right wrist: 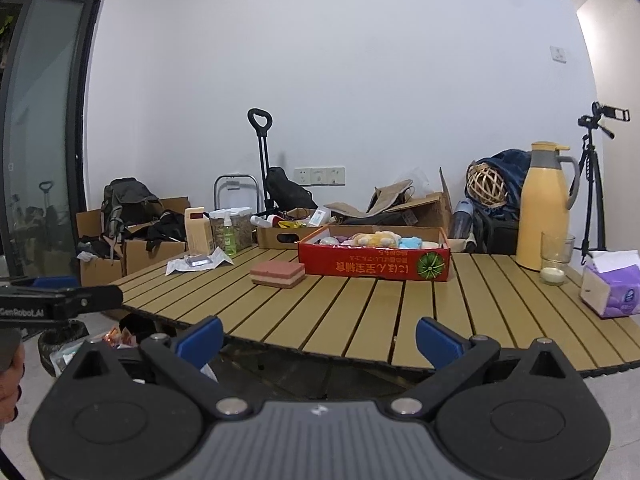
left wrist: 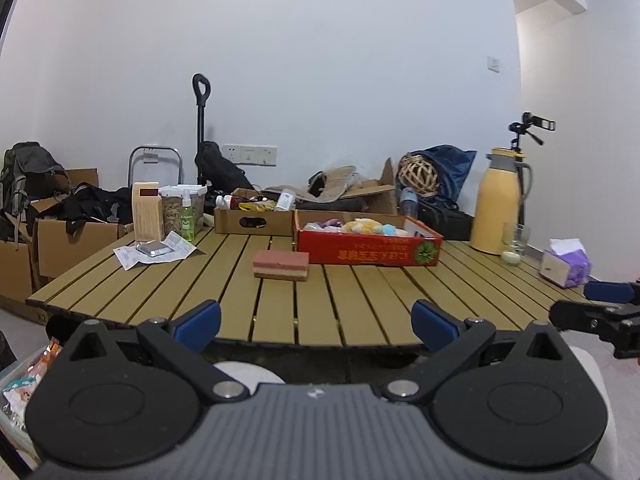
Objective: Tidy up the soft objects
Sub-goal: 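Withdraw both tools from the box back over the table, then close both tools on the pink sponge block and lift it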
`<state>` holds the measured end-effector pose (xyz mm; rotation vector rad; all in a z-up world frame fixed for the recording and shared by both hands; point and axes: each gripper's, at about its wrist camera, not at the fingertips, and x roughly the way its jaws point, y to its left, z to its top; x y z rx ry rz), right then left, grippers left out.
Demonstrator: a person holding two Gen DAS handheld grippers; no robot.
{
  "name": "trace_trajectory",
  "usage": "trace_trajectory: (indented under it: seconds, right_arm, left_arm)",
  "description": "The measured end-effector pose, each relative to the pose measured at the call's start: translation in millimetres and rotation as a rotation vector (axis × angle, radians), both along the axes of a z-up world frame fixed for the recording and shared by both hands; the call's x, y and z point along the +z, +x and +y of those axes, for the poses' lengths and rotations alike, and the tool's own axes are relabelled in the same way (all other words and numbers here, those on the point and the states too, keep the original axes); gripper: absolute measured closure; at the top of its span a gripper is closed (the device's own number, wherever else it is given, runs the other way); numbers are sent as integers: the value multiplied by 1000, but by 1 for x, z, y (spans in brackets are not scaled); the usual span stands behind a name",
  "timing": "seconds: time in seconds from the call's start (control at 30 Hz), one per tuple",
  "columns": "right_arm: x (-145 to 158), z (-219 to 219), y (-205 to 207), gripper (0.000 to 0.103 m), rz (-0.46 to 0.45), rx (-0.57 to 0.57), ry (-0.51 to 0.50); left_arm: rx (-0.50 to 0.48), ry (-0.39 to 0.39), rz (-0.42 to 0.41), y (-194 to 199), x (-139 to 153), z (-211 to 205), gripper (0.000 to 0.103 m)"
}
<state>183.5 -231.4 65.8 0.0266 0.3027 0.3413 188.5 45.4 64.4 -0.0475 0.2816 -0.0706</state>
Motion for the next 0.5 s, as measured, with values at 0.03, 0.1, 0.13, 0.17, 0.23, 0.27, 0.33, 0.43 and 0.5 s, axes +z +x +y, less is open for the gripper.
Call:
trace_trajectory:
  seconds: [0.03,0.1,0.13,0.17,0.23,0.27,0.33,0.43,0.5]
  right_arm:
    - [0,1,8,0,2,2,1]
    - [-2,3,27,0,7,5,5]
    - [-3,4,38,0,12,7,7]
    - [-4,6,50,0,18,8,10]
    - [-7,10,76,0,30,1,8]
    - [-9,13,91,0,41,2,6]
    - [-13,20,127,0,70,19,24]
    - [-22,37,181,0,107,41,47]
    - [-31,54,220,0,121,31,28]
  left_arm:
    - [6,0,4,10,-1,2,0]
    - [24,1,23,35,-4,6,0]
    - [29,0,31,46,-5,9,0]
    - [29,4,41,61,-7,11,0]
    - [34,13,53,91,-10,17,0]
    - [34,16,58,110,-11,21,0]
    - [29,16,70,147,-14,30,0]
    - [-12,-23,111,215,-21,45,0]
    - [-29,-56,150,257,-27,55,0]
